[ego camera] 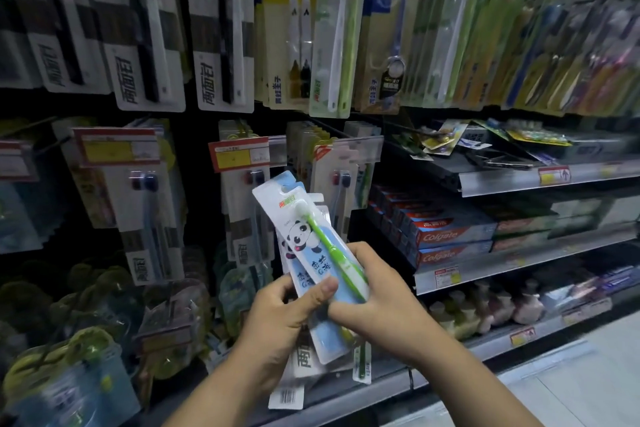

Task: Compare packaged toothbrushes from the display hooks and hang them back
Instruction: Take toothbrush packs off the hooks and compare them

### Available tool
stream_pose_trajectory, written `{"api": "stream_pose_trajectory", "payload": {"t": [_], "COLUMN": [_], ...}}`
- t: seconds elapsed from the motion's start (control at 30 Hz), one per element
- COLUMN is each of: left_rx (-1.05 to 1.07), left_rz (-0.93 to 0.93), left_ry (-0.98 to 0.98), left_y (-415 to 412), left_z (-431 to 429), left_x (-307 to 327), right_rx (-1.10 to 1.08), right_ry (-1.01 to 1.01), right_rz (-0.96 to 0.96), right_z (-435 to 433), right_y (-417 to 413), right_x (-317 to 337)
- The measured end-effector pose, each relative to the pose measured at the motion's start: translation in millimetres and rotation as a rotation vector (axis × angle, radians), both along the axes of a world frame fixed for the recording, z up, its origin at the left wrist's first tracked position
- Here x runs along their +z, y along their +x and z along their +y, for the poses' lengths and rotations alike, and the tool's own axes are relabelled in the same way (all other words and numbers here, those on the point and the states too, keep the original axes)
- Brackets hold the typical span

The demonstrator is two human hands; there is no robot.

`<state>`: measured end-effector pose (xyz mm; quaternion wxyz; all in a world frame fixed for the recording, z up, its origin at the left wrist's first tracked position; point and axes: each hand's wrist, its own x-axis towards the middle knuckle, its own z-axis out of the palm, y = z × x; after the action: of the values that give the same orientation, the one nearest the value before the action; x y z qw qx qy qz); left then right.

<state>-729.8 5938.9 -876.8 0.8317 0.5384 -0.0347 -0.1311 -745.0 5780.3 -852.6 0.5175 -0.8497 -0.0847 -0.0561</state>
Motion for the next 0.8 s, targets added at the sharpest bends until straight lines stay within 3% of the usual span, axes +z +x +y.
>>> {"api": "stream_pose_trajectory", "payload": {"t": [0.13, 0.27, 0.4, 0.6, 0.8], "left_rx": [-0.009, 0.015, 0.044, 0.063, 0.064], "left_rz": [0.003, 0.026, 0.017, 0.026, 0.03], "left_ry": [-0.008, -0.014, 0.031, 0.042, 0.042], "left_y": [1.1, 4.9, 5.8, 4.5, 3.2], "left_z": [-1.3, -0.5, 1.6, 2.5, 0.3], "left_x": [-2.1, -4.5, -6.0, -7.2, -7.9], "right_rx": [-0.012, -0.085, -0.152, -0.402, -0.569], "right_ry": [0.039, 0.207, 0.204, 0.301, 0.278], "right_rz": [-0.009, -0.064, -0.115, -0.224, -0.165], "right_z": [-0.9, -11.2, -28.5, -48.4, -64.3], "right_y": [-1.0, 2.3, 5.4, 12.3, 30.7], "right_x": [-3.4, -4.4, -4.3, -13.0, -20.5]}}
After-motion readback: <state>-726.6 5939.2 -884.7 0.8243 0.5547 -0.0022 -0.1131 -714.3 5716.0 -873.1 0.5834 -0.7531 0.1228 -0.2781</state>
